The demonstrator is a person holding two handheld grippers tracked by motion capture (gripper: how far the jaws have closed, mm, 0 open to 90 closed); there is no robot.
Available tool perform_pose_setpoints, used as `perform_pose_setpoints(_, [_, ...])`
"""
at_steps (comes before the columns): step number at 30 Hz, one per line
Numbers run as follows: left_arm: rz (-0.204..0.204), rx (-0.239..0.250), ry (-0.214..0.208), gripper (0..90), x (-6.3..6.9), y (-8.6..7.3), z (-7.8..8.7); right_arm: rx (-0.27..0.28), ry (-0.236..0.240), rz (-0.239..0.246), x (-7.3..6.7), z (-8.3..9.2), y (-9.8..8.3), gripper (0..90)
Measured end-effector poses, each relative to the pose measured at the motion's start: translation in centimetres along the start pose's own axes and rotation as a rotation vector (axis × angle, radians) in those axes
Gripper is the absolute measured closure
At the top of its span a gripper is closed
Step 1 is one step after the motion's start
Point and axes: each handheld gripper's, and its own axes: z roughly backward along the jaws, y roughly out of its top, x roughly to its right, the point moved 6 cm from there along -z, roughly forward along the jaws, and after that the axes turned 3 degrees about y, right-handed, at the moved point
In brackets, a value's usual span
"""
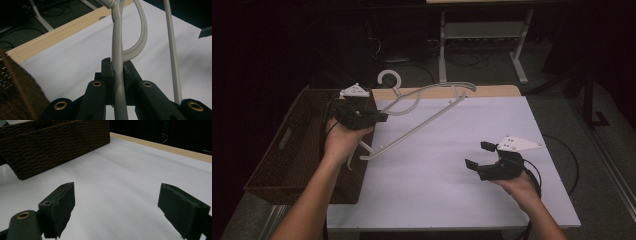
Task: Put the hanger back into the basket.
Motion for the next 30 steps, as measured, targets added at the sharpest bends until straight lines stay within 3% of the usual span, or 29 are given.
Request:
perform_pose_setpoints(10, [0.011,-0.010,0.075,82.4,-3.5,-1.3,2.9,0.002,-0.001,-0.003,0.1,0.0,0.0,13.4])
perform_pose_setpoints(28, [0.091,0.017,0.230,82.4,-10.6,-4.9,9.4,0.011,-0.008,-0.012,0.3,0.1,0.1,13.4])
perform_pose_setpoints(30, [0.094,0.020,0.235,82.4,-10.9,-5.1,9.7,0.011,-0.009,-0.011,0.3,0.1,0.1,13.4])
